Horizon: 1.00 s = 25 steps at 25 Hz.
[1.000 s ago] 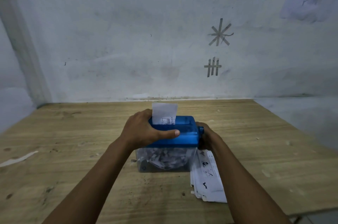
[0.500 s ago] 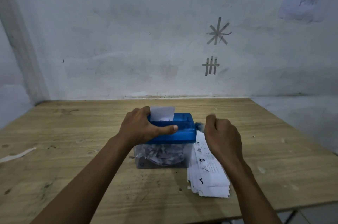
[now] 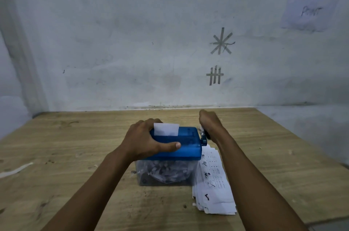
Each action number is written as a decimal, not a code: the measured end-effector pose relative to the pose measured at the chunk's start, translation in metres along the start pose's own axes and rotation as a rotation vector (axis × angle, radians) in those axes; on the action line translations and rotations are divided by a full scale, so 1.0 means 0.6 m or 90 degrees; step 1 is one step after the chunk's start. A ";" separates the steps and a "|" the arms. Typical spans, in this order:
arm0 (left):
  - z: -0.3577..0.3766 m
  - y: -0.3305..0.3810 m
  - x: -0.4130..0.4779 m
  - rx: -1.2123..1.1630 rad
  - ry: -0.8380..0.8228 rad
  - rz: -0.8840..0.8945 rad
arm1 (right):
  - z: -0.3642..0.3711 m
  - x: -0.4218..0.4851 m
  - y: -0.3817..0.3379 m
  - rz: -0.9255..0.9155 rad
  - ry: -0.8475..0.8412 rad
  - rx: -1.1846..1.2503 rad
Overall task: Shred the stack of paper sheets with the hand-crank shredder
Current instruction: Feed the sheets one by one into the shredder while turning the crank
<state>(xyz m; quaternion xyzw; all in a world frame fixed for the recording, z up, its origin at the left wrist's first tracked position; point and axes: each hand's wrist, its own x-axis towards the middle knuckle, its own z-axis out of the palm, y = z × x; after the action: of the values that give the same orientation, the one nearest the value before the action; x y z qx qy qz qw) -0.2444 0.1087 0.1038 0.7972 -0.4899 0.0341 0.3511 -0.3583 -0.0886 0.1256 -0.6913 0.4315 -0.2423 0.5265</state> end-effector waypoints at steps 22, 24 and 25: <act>-0.007 0.019 -0.006 0.111 -0.030 0.029 | -0.033 -0.156 0.016 -0.257 0.279 -0.153; -0.011 0.021 -0.005 0.110 -0.035 0.032 | -0.029 -0.126 -0.008 -0.247 0.245 -0.113; -0.012 0.021 -0.005 0.108 -0.040 0.031 | -0.027 -0.109 -0.018 -0.226 0.212 -0.079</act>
<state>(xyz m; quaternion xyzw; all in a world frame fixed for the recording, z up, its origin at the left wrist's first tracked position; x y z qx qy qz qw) -0.2540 0.1119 0.1149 0.8125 -0.5154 0.0594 0.2658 -0.4009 -0.0407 0.1491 -0.7377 0.3987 -0.4145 0.3535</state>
